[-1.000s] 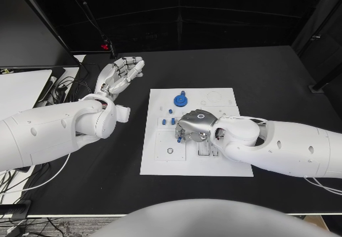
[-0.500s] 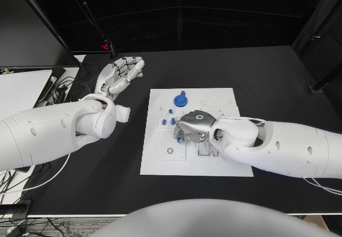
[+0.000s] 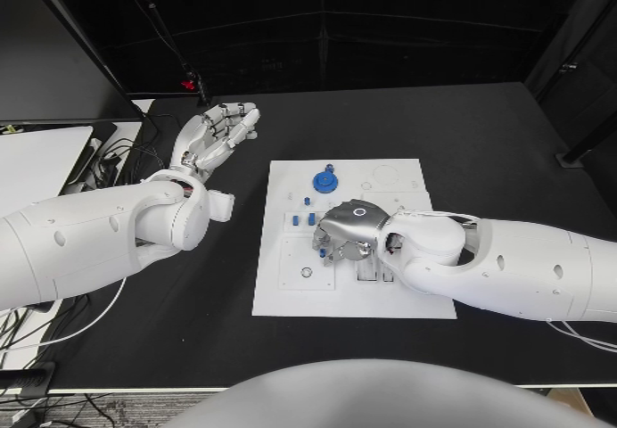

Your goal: Assemble the parts on the task board

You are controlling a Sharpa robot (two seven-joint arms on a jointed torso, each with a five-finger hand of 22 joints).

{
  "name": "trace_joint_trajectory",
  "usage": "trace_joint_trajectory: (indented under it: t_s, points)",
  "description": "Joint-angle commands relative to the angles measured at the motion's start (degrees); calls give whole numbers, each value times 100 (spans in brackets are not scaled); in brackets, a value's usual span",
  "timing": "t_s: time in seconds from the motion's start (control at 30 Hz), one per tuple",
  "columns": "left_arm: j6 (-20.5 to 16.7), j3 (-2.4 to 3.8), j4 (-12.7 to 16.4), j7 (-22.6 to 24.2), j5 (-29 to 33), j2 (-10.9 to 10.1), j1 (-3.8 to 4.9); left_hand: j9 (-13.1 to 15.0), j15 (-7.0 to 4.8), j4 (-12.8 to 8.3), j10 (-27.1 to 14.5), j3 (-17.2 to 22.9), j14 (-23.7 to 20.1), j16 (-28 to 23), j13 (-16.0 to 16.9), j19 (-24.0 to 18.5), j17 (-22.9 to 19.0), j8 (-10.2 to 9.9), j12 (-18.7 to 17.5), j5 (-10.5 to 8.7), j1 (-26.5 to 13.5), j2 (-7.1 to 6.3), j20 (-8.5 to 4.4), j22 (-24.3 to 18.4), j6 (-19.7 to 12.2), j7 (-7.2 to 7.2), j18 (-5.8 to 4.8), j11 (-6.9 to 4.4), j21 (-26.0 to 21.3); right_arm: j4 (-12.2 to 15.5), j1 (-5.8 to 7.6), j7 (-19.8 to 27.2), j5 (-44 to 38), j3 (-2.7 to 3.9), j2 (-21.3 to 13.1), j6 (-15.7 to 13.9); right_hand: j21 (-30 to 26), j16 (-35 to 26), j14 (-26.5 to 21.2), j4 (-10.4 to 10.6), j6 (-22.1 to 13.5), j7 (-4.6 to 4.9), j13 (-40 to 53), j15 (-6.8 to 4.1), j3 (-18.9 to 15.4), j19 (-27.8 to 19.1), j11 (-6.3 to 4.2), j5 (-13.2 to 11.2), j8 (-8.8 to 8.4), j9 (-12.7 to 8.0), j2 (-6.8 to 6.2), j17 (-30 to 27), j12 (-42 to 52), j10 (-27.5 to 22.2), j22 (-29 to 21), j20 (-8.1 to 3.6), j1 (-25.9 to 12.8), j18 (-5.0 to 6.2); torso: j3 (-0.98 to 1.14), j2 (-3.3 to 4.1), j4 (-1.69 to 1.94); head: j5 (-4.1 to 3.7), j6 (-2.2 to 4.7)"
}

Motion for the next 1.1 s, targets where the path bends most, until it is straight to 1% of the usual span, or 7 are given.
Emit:
trace_joint_trajectory:
  t_s: [0.03, 0.23, 0.33, 0.47, 0.67, 0.77, 1.1]
  points:
    - [50, 5, 14, 934, 7, 1, 9, -5, 2, 0, -46, 24, -45, 39, -7, 37, -5, 20, 12, 14, 9, 68, -3, -10, -57, 838, -78, 7, -36, 11, 1, 124, 98, 2, -27, -369, -48, -43, 500, 4, -33, 40, 7, 37, -47, -8, 5, 16, -42, 11, -55, 1039, 3, -52, 1017, 44, -153, 53, 2, 1, 2, 13, -1]
    - [56, 5, 18, 938, 7, -10, 9, -5, 2, 0, -46, 24, -45, 39, -7, 37, -5, 20, 12, 14, 9, 68, -3, -10, -57, 838, -78, 7, -36, 52, -11, 406, 703, 2, -198, -1190, -177, -184, 425, 10, -116, 133, 11, 45, 170, -62, 31, 18, -128, 14, -417, 704, 4, -154, 950, 49, -695, 84, 1, -7, -10, 21, -1]
    - [62, 5, 20, 940, 7, -20, 9, -5, 2, 0, -46, 24, -45, 39, -7, 37, -5, 20, 12, 14, 9, 68, -3, -10, -57, 838, -78, 7, -36, 161, -11, 618, 1277, 5, -394, -1583, -194, -223, 413, 9, -191, 204, 15, 86, 579, -51, 76, 18, -152, 18, -637, 623, 15, -257, 937, 87, -886, 83, 4, -6, -5, 6, -1]
    - [58, 5, 9, 941, 7, -24, 8, -9, 3, -1, -53, 26, -49, 51, -12, 33, -19, 31, 26, 15, 13, 75, -3, -17, -65, 838, -79, 8, -36, 373, 49, 934, 2375, 13, -781, -1903, -179, -217, 420, 8, -296, 239, 13, 114, 765, -33, 115, 19, -165, 10, -718, 635, 9, -350, 943, 103, -937, 79, 2, -17, 12, -10, -1]
    - [51, 5, -4, 940, 7, -23, 6, -10, 3, 0, -54, 25, -49, 52, -13, 36, -21, 32, 29, 15, 13, 74, -3, -14, -67, 838, -79, 8, -36, 448, 331, 1399, 3274, 16, -1186, -1717, -155, -182, 438, -3, -629, 307, 10, 153, 994, -12, 172, 18, -176, -1, -728, 704, 0, -669, 955, 147, -909, 72, -8, -11, -20, 0, -1]
    - [48, 5, -17, 940, 7, -6, 4, -10, 3, 0, -54, 25, -49, 52, -13, 36, -21, 32, 29, 15, 13, 74, -3, -14, -67, 838, -79, 8, -36, 370, 400, 1528, 3356, 16, -1283, -1524, -125, -152, 453, -9, -787, 339, 10, 182, 1091, 4, 207, 20, -180, -3, -709, 770, 2, -877, 971, 170, -842, 63, -7, -6, 0, -38, -1]
    - [44, 5, -18, 942, 7, 7, -2, -10, 3, 0, -54, 25, -49, 52, -13, 36, -21, 32, 29, 15, 13, 74, -3, -14, -67, 838, -79, 8, -36, 79, 451, 979, 1983, 10, -1333, -1142, -89, -132, 461, -6, -875, 333, 25, 184, 1202, 23, 204, 19, -169, 6, -719, 806, 48, -979, 991, 185, -778, 57, 4, 1, -1, -61, -1]
